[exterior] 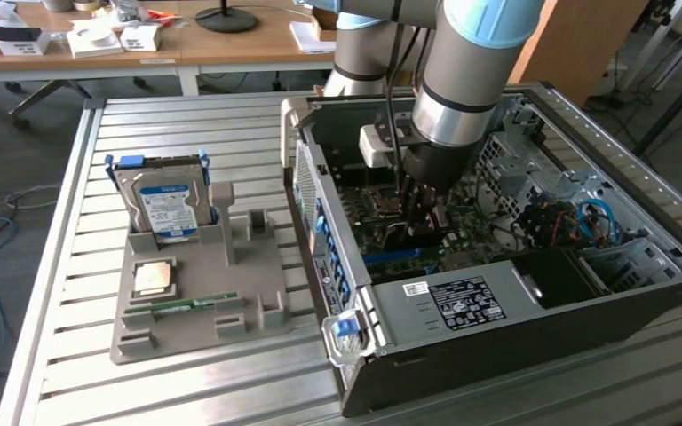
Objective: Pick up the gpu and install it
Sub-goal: 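Insert the gpu into the slot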
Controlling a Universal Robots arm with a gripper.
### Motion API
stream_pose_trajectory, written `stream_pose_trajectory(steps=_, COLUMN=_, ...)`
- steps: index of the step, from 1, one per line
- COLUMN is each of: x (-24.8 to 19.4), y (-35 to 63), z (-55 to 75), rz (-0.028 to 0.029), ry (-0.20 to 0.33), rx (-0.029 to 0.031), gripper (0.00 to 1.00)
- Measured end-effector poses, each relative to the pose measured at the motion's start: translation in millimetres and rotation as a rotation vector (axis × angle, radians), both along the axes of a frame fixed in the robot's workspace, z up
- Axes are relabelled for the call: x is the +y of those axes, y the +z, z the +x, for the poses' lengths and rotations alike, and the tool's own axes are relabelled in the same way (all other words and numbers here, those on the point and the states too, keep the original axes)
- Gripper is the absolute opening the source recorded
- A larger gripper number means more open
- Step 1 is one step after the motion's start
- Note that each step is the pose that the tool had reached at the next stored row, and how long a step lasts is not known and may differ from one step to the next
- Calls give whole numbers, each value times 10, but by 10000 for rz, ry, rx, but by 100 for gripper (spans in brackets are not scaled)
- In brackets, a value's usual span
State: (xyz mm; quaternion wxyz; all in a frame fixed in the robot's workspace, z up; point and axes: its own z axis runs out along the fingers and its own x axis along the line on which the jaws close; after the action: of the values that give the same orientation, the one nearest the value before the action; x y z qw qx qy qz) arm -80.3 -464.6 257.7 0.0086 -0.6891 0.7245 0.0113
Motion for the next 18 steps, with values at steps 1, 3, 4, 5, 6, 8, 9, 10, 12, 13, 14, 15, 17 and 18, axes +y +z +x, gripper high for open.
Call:
stream_pose_trajectory(steps=1, x=0, y=0, z=0, rz=0, ry=0, rx=0, gripper=26)
stream_pose_trajectory(steps=3, x=0, y=-1, z=-1, rz=-1, ry=-1, rx=0, gripper=26)
stream_pose_trajectory(steps=4, x=0, y=-7, z=-1, rz=3, ry=-1, rx=-1, gripper=26)
stream_pose_trajectory(steps=5, x=0, y=-12, z=-1, rz=1, ry=-1, rx=-1, gripper=26)
stream_pose_trajectory(steps=6, x=0, y=-15, z=-1, rz=0, ry=-1, rx=0, gripper=26)
stream_pose_trajectory(steps=8, x=0, y=-22, z=-1, rz=-1, ry=-1, rx=0, gripper=26)
stream_pose_trajectory(steps=9, x=0, y=-27, z=-1, rz=0, ry=-1, rx=0, gripper=26)
stream_pose_trajectory(steps=10, x=0, y=-31, z=-1, rz=1, ry=-1, rx=-1, gripper=26)
stream_pose_trajectory(steps=12, x=0, y=-39, z=-1, rz=0, ry=-1, rx=0, gripper=26)
stream_pose_trajectory(steps=13, x=0, y=-42, z=-1, rz=-1, ry=-1, rx=0, gripper=26)
stream_pose_trajectory(steps=14, x=0, y=-46, z=-1, rz=0, ry=0, rx=0, gripper=26)
stream_pose_trajectory(steps=15, x=0, y=-49, z=-1, rz=-1, ry=0, rx=0, gripper=26)
stream_pose_trajectory(steps=17, x=0, y=-56, z=-1, rz=0, ry=-1, rx=0, gripper=26)
stream_pose_trajectory(steps=18, x=0, y=-59, z=-1, rz=0, ry=-1, rx=0, gripper=26)
